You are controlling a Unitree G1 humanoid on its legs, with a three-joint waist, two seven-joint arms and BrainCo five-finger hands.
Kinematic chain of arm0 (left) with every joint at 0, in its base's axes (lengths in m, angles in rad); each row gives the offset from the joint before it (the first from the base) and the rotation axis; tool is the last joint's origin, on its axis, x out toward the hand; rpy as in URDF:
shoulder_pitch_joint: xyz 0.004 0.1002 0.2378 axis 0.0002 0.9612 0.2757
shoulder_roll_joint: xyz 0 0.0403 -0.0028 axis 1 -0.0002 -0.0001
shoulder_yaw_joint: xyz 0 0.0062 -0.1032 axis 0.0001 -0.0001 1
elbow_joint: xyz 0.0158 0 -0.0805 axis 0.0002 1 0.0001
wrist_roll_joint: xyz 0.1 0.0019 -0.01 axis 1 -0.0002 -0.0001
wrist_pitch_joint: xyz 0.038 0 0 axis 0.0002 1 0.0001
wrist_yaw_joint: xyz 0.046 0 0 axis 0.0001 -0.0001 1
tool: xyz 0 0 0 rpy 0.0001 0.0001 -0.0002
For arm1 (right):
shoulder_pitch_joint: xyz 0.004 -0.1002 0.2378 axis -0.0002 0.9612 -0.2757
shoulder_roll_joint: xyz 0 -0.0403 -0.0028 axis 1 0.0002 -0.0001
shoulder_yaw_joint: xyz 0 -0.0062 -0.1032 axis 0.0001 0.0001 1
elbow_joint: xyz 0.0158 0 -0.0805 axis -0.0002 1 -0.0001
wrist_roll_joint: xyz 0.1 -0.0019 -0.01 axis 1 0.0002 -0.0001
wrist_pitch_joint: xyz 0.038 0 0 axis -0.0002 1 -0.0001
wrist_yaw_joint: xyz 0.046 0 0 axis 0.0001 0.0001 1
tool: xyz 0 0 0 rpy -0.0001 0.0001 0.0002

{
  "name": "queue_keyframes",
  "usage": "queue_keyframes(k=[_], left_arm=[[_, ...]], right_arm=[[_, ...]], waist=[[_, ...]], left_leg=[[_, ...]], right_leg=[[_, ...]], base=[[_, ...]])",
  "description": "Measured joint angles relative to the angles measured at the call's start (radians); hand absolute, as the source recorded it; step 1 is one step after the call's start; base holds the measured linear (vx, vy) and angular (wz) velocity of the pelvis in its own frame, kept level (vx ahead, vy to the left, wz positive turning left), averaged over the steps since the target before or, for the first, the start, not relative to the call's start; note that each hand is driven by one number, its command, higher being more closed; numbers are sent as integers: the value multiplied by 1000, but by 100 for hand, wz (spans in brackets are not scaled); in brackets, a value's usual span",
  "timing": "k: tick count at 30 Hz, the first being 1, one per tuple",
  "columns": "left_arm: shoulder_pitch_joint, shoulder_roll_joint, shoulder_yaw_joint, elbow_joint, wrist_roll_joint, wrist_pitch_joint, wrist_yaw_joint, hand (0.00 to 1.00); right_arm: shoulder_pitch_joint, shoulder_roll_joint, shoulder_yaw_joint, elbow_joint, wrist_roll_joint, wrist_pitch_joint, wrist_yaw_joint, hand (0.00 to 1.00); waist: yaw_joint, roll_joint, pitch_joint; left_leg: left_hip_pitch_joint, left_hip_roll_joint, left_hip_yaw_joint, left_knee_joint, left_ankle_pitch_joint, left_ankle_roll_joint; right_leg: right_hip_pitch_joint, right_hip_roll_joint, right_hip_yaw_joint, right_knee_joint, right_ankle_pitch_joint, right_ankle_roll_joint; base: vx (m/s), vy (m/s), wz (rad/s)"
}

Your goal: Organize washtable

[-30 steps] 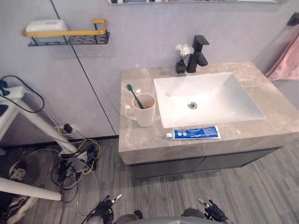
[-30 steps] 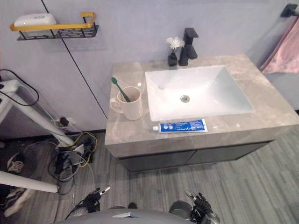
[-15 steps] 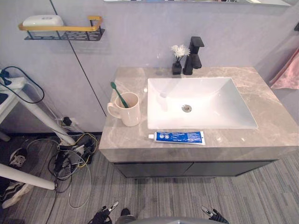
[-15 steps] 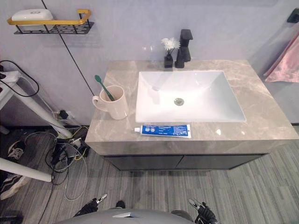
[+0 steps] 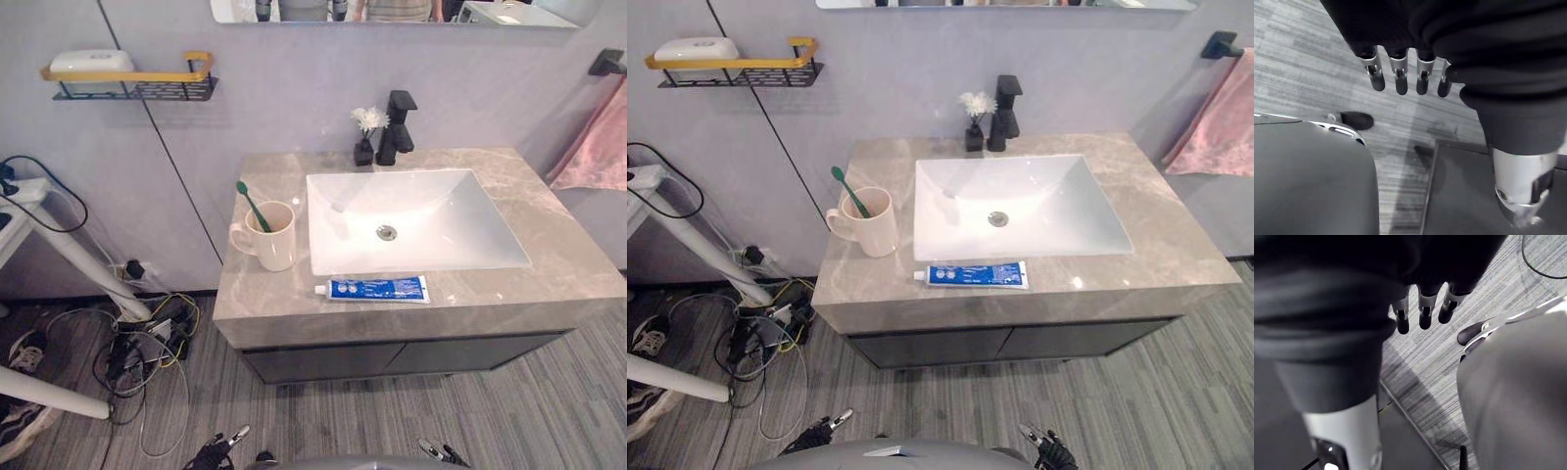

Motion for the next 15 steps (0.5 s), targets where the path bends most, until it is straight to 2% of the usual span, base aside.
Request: queue_keyframes(k=[4,9,11,12,13,15], left_arm=[[6,-2,11,-1,-24,-3,6,0],[28,-32,61,-91,-202,-15,41,0],[39,-58,107,-248,-264,-16,66,0],[50,-79,138,-417,-301,-24,88,0],[61,-95,172,-603,-305,-37,109,0],[64,-100,231,-831,-279,-69,153,0]], right_arm=[[5,-3,19,-4,0,-3,-8,0],[13,-3,14,-3,25,-7,-11,0],[25,-2,13,-3,38,-8,-16,0],[36,-2,12,-3,37,-9,-21,0],[41,-1,0,-3,37,-9,-23,0],[46,-1,-14,-3,37,-10,-28,0]], waist=[[-1,3,-2],[-2,4,-3],[1,10,-7],[1,12,-16],[5,16,-17],[5,24,-21]], left_leg=[[-3,-1,1,-1,1,1],[-15,-3,-7,-1,1,1],[-27,-5,-25,-1,1,2],[-41,-8,-37,0,4,5],[-47,-9,-45,0,5,5],[-49,-11,-52,0,5,5]], right_leg=[[1,1,1,-13,8,0],[1,1,-9,-25,10,1],[2,-1,-25,-29,10,0],[0,-2,-39,-32,10,0],[1,-2,-46,-35,10,0],[3,-3,-50,-39,10,0]], base=[[-5,5,-1],[19,-1,7],[23,-8,24],[28,-12,32],[33,-14,27],[40,-12,9]])
